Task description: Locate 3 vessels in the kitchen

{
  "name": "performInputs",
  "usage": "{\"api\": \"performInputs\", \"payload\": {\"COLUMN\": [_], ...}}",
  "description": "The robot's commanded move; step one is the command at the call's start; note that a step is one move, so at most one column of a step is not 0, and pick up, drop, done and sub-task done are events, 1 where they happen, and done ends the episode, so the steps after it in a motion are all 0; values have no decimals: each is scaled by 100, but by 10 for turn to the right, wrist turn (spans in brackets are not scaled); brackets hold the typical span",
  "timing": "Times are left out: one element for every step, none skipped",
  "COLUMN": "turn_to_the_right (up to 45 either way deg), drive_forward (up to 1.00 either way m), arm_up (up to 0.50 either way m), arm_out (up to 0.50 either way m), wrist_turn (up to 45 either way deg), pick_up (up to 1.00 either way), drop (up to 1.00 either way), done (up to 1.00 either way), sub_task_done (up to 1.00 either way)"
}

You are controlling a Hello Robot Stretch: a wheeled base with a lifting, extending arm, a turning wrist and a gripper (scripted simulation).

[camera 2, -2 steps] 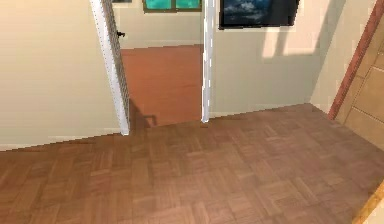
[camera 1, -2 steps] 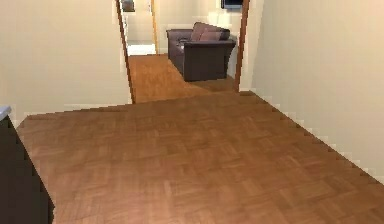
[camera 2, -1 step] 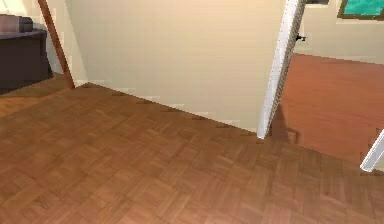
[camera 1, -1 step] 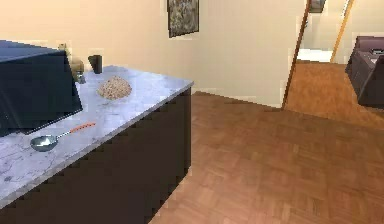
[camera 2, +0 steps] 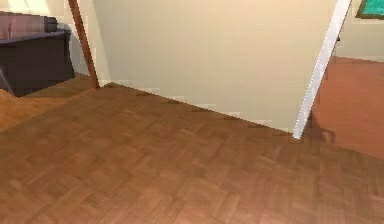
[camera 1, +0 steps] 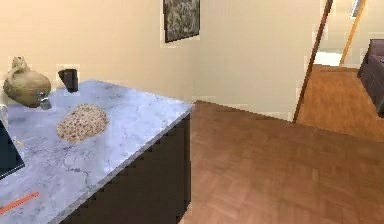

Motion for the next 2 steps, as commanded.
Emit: {"api": "performInputs", "payload": {"turn_to_the_right": [-390, 0], "drive_forward": [0, 0], "arm_up": [0, 0], "arm_out": [0, 0], "wrist_turn": [0, 0], "pick_up": [0, 0], "drop": [0, 0], "done": [0, 0], "sub_task_done": [0, 100]}}
